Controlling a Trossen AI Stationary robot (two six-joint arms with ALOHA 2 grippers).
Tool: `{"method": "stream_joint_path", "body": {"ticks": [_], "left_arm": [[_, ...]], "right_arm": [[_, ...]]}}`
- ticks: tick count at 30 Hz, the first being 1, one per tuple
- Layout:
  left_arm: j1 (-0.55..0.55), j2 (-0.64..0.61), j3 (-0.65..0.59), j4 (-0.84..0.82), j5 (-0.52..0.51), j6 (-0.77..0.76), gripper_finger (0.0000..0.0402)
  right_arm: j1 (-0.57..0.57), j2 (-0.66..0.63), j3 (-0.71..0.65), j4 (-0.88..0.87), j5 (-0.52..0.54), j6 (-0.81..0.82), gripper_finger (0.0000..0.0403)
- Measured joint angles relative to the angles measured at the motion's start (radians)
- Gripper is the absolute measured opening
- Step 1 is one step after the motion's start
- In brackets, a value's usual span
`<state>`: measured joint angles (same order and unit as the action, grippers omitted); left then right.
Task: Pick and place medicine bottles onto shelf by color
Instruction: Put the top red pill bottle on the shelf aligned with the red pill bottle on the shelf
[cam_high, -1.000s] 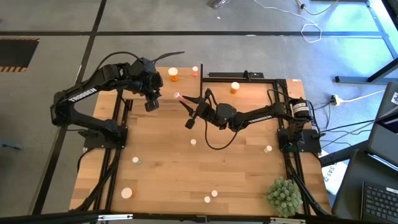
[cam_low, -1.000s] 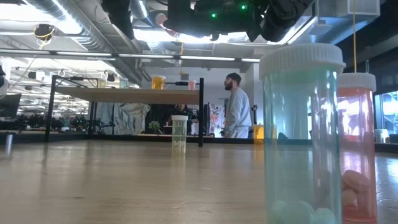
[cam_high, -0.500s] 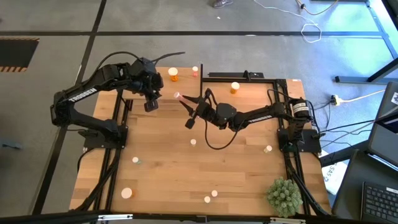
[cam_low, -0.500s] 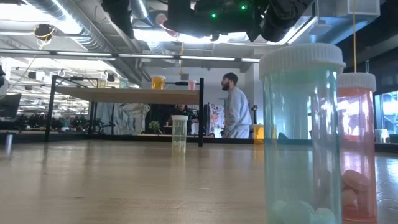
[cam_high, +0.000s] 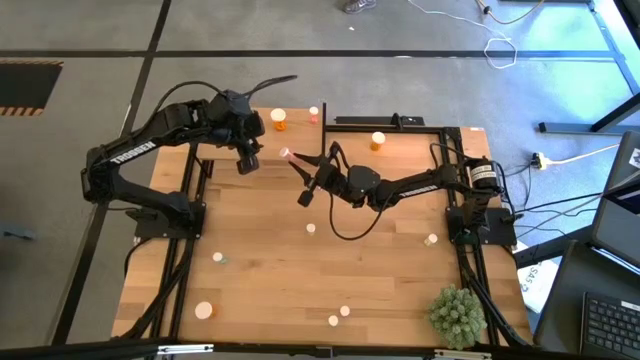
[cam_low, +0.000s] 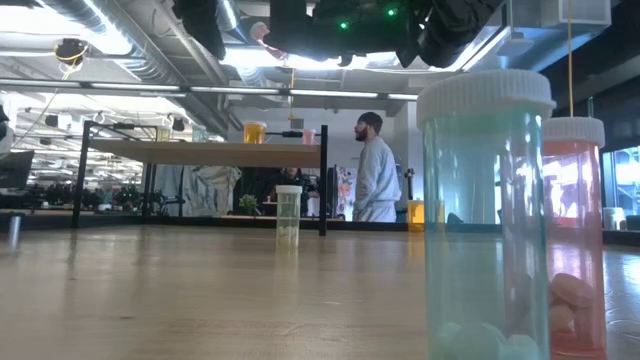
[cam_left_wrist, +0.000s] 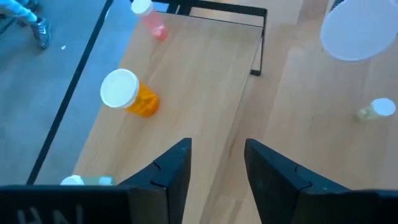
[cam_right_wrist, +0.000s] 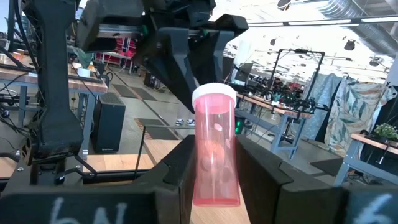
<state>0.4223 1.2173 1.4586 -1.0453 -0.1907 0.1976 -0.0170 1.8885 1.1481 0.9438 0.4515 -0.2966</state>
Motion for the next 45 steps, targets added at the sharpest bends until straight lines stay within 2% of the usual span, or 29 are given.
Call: {"method": "stream_joint_path", "body": {"ticks": [3,7,10,22,27,45], "left_arm": [[0.000,-0.001,0.000,0.000,0.045,0.043,0.0144],[-0.001,-0.003,0.000,0.000,0.245,0.119,0.0141],[-0.001,-0.003,0.000,0.014,0.311,0.144,0.0141],[0.001,0.002,0.000,0.126,0.321,0.149,0.0141],[0.003,0.007,0.000,0.139,0.394,0.131,0.0141],[0.018,0.033,0.000,0.162,0.392,0.116,0.0140]], "right_arm": [[0.000,0.000,0.000,-0.012,0.000,0.000,0.0104],[-0.001,-0.001,0.000,-0.039,0.000,0.000,0.0104],[-0.001,-0.001,0.000,-0.048,0.000,0.000,0.0104],[-0.001,-0.001,0.000,-0.048,-0.054,0.000,0.0104],[-0.001,-0.001,0.000,-0.048,-0.054,0.000,0.0104],[0.000,-0.001,0.000,-0.047,-0.064,0.000,0.0104]]}}
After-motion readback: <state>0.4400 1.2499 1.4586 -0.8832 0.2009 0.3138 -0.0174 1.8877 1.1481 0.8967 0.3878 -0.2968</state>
